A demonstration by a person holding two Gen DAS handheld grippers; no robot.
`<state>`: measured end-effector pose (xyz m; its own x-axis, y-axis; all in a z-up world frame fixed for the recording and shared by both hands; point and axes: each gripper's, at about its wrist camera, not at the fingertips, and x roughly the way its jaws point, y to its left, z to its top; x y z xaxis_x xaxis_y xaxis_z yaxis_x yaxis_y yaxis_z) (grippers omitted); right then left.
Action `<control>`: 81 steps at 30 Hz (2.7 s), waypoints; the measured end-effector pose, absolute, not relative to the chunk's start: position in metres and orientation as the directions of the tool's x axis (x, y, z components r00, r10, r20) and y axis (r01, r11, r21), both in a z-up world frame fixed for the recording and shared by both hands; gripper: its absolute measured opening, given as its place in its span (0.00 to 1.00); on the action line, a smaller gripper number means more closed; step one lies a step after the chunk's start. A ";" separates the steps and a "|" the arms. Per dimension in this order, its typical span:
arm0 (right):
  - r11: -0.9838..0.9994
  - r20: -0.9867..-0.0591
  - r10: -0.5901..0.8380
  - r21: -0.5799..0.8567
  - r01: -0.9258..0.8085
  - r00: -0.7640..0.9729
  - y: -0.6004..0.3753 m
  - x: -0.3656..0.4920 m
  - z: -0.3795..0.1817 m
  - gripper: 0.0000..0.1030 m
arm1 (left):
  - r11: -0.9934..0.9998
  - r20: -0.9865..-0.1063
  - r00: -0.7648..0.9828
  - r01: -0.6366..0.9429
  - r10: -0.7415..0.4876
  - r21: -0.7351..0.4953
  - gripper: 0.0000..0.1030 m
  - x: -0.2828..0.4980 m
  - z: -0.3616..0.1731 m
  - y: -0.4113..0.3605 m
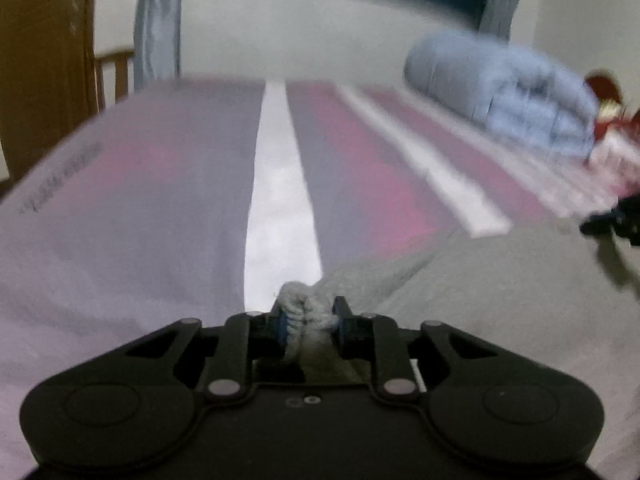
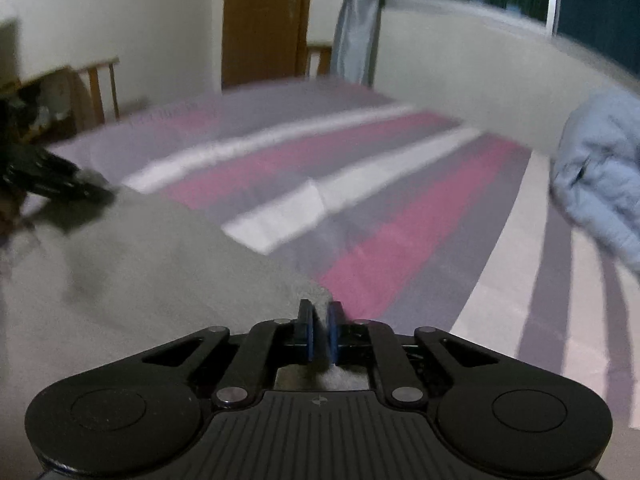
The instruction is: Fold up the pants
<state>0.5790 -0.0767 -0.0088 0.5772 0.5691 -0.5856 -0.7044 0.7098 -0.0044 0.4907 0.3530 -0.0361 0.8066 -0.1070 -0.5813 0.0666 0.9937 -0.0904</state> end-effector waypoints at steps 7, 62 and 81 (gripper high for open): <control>0.658 -0.494 0.605 -0.132 -0.742 0.625 -0.110 0.468 0.056 0.08 | 0.970 -0.335 0.911 0.211 -0.239 -0.120 0.11 0.386 0.015 0.357; 0.747 -0.489 0.487 0.663 -0.055 0.723 -0.170 0.315 -0.057 0.07 | 0.631 -0.512 0.857 -0.361 -0.067 -0.687 0.19 0.215 -0.062 0.310; 0.772 -0.445 0.542 0.598 -0.214 0.713 -0.158 0.240 -0.050 0.06 | 0.775 -0.538 0.838 -0.282 -0.087 -0.565 0.16 0.200 -0.055 0.327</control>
<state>0.2400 -0.1576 -0.0501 0.7134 0.5417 -0.4445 -0.2135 0.7722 0.5984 0.2004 0.3272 -0.0546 0.8384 -0.0874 -0.5379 -0.2819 0.7752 -0.5653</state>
